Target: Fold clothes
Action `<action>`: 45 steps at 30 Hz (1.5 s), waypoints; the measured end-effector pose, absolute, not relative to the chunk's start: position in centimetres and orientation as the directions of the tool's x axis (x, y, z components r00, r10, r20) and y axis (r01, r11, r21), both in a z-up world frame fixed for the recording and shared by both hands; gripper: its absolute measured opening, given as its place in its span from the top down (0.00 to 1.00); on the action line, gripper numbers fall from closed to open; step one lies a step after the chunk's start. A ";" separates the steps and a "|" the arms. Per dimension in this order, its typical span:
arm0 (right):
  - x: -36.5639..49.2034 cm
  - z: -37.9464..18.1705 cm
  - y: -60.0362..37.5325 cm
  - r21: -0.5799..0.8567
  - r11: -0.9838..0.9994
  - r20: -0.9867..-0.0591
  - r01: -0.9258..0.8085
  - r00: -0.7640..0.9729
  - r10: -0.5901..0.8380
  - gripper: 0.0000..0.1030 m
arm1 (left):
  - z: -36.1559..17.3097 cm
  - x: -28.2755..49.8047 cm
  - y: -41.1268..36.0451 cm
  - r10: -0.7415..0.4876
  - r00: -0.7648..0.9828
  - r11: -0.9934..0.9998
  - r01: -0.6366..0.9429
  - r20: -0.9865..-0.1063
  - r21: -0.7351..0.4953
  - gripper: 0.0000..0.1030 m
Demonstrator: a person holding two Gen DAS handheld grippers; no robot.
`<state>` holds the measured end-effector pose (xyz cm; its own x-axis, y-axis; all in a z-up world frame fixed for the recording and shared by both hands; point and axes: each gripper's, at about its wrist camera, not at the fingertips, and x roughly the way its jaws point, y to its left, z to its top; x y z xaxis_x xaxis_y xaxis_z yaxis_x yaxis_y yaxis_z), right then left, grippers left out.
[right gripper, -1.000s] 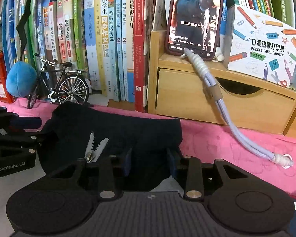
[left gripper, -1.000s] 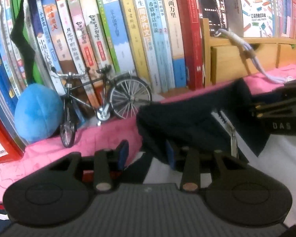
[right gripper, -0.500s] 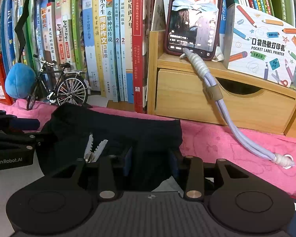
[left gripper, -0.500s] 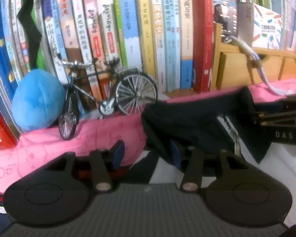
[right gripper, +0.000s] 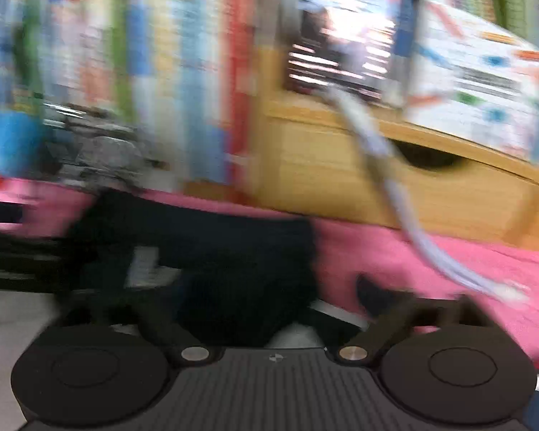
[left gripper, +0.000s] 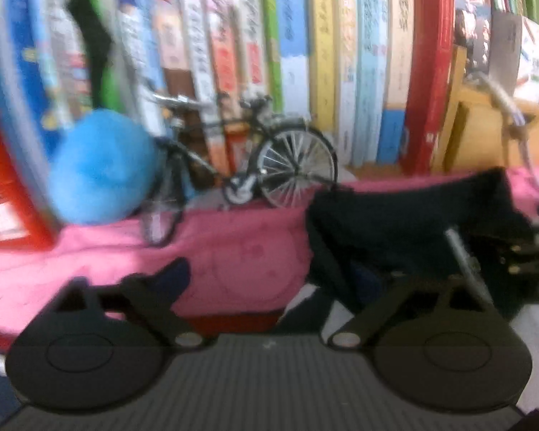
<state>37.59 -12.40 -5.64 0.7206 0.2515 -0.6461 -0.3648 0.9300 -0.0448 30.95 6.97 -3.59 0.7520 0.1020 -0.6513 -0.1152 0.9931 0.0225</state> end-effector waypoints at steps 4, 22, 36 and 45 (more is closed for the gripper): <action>34.0 -3.1 -15.9 0.162 0.917 -0.590 -0.365 0.709 0.386 0.00 | -1.0 24.4 5.9 0.006 0.825 0.992 -0.076 -0.566 -0.100 0.21; 26.7 -5.8 -35.5 0.025 0.913 -0.651 -0.407 0.687 0.324 0.01 | -5.3 15.5 5.0 0.127 0.749 0.988 -0.154 -0.651 0.015 0.04; 33.1 -7.0 -59.2 -0.002 0.964 -0.650 0.264 0.732 -0.202 0.00 | -5.1 15.8 5.0 0.131 0.744 0.987 -0.163 -0.655 0.012 0.01; 28.1 -4.4 -51.0 -0.022 0.993 -0.539 0.113 0.836 -0.107 0.04 | -5.1 15.7 5.0 0.129 0.745 0.987 -0.162 -0.654 0.010 0.01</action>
<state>28.12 -51.01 -4.38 0.8357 -0.1071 -0.5387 0.1131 0.9933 -0.0220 15.73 5.02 -5.09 0.7451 0.1293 -0.6543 -0.1621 0.9867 0.0104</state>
